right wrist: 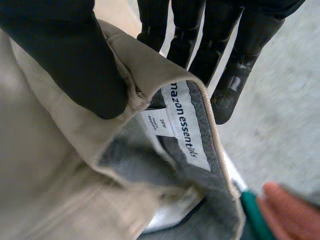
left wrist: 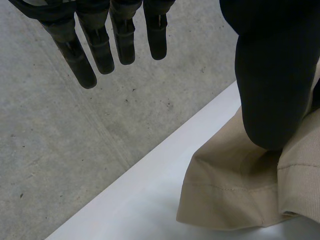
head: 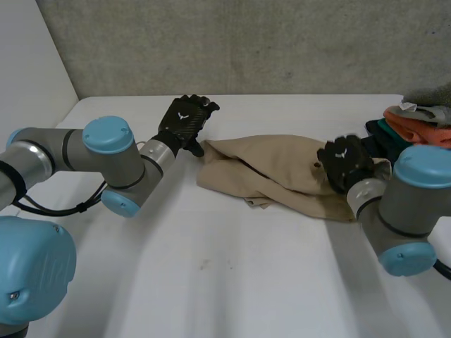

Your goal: Fold the laundry.

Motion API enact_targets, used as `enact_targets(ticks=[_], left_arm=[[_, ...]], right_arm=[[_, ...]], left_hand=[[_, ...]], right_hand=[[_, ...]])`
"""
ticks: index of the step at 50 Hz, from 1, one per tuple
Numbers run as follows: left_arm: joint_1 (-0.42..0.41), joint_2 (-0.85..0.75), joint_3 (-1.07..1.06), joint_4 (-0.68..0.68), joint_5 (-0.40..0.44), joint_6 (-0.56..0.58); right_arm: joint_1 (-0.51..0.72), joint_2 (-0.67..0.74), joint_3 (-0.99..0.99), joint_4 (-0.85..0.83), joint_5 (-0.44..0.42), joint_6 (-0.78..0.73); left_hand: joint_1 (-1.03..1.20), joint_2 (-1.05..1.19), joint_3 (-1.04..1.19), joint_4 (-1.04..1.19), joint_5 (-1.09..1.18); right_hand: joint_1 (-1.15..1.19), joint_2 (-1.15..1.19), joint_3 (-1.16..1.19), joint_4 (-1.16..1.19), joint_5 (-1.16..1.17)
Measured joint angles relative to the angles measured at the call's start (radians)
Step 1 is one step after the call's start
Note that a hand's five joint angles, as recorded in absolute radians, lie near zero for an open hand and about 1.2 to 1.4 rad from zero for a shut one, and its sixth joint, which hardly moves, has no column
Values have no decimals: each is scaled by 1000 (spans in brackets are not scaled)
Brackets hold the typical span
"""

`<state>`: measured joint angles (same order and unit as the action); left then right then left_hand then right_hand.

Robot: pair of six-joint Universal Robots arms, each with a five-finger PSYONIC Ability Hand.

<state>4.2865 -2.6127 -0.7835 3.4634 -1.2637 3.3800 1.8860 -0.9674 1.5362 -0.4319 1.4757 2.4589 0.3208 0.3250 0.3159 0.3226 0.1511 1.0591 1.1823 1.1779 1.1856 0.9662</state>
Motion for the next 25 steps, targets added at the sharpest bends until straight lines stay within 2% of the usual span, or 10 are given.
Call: enact_targets(ticks=[1,3,4,6,13,21,23,25], left_arm=[[0,-1,0,0,-1,0],[0,-2,0,1,-2,0],[0,-3,-1,2,-4,0],[0,-3,-1,3,-4,0],[1,-13,-6,5,-5,-1],[-4,-25,-7,7,-3,-2],[-6,-26,-7,7,-2,-3],[-12,-28,-6,8,-4,-5]], right_arm=[[9,-49,9,4,-12,20],[12,-62,10,5,-15,26],[32,-163,22,16,-39,88],[40,-209,25,26,-49,121],[58,-476,-13,181,-127,312],[61,-658,-51,295,-186,435],[62,-674,-52,302,-188,442],[62,-709,-54,315,-190,453]], left_hand=[[0,0,0,0,0],[0,0,0,0,0],[0,0,0,0,0],[0,0,0,0,0],[-4,-2,-2,-3,-4],[-2,-2,0,-1,-3],[75,65,72,64,64],[352,298,307,303,299]], right_hand=[[0,0,0,0,0],[0,0,0,0,0],[0,0,0,0,1],[0,0,1,0,6],[0,0,6,5,16],[0,0,6,5,16],[0,0,6,5,16],[0,0,6,5,16]])
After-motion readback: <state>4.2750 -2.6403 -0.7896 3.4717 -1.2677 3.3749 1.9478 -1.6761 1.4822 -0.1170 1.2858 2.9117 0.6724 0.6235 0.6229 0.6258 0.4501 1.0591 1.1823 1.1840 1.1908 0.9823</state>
